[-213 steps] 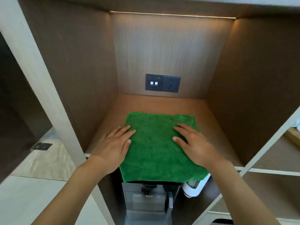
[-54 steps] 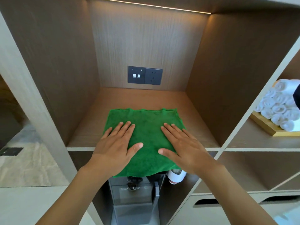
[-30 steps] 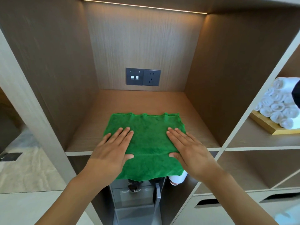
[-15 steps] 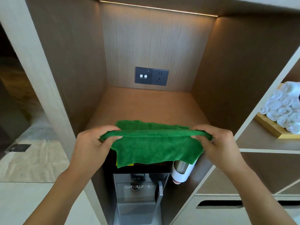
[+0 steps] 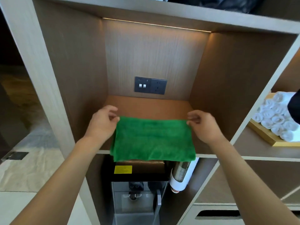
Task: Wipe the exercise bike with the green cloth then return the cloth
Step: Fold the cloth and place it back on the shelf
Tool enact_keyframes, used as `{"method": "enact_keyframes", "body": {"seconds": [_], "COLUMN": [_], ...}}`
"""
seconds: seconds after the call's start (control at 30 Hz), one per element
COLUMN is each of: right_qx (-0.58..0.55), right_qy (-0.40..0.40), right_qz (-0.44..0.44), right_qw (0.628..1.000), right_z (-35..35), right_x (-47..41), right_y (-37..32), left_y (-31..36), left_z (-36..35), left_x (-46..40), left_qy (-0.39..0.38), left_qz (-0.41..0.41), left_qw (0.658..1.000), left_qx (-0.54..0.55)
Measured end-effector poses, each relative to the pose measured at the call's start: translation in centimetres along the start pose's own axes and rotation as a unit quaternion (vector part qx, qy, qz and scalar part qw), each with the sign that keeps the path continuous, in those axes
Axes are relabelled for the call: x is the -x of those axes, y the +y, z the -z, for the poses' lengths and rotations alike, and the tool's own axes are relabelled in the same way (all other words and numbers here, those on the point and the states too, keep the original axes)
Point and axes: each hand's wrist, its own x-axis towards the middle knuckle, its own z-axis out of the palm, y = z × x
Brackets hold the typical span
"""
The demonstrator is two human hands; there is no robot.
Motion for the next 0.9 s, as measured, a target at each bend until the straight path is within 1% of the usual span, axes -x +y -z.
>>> {"method": "enact_keyframes", "body": {"seconds": [0.03,0.07,0.1,0.13,0.17,0.23,0.27,0.33,0.37,0.43,0.57,0.77,0.83,0.9], "right_qx": [0.081,0.121,0.125,0.121,0.114,0.092,0.097,0.177,0.227,0.270,0.264,0.239,0.241,0.241], "right_qy": [0.012,0.022,0.023,0.019,0.012,-0.022,-0.051,-0.110,-0.126,-0.133,-0.157,-0.245,-0.249,-0.250], "right_qz": [0.011,0.039,0.070,0.098,0.121,0.116,0.095,0.060,0.058,0.068,0.095,0.159,0.179,0.180], "right_qw": [0.997,0.992,0.989,0.988,0.986,0.989,0.989,0.976,0.964,0.951,0.947,0.926,0.921,0.920], "right_z": [-0.6,-1.4,-2.4,-3.4,-4.5,-6.5,-7.3,-8.5,-8.9,-9.2,-8.9,-7.3,-6.7,-6.1], "right_x": [0.4,1.2,2.1,3.1,3.9,4.6,4.9,5.0,5.1,5.2,4.3,-0.3,-1.5,-2.4], "right_y": [0.0,-0.2,-0.6,-1.2,-2.0,-3.0,-3.2,-3.1,-2.8,-2.0,-1.0,0.5,0.7,0.7], "left_y": [-0.2,-0.2,0.0,0.3,0.7,1.3,1.4,1.0,0.8,0.3,0.6,2.2,2.9,3.8], "left_z": [-0.5,-1.1,-1.7,-2.4,-3.1,-4.7,-5.3,-6.0,-6.1,-6.1,-6.4,-5.9,-5.7,-5.5], "left_x": [0.4,1.0,1.5,2.0,2.4,2.8,2.8,2.7,2.7,3.0,3.4,3.5,4.1,5.0], "left_qy": [0.022,0.028,0.010,-0.028,-0.081,-0.174,-0.198,-0.217,-0.221,-0.224,-0.230,-0.232,-0.231,-0.228], "left_qz": [-0.024,-0.058,-0.100,-0.144,-0.178,-0.208,-0.209,-0.195,-0.187,-0.180,-0.161,-0.118,-0.104,-0.096], "left_qw": [0.997,0.994,0.992,0.987,0.978,0.955,0.945,0.931,0.927,0.922,0.920,0.917,0.911,0.902], "left_qx": [-0.067,-0.087,-0.080,-0.071,-0.073,-0.122,-0.158,-0.220,-0.238,-0.261,-0.272,-0.303,-0.326,-0.353]}}
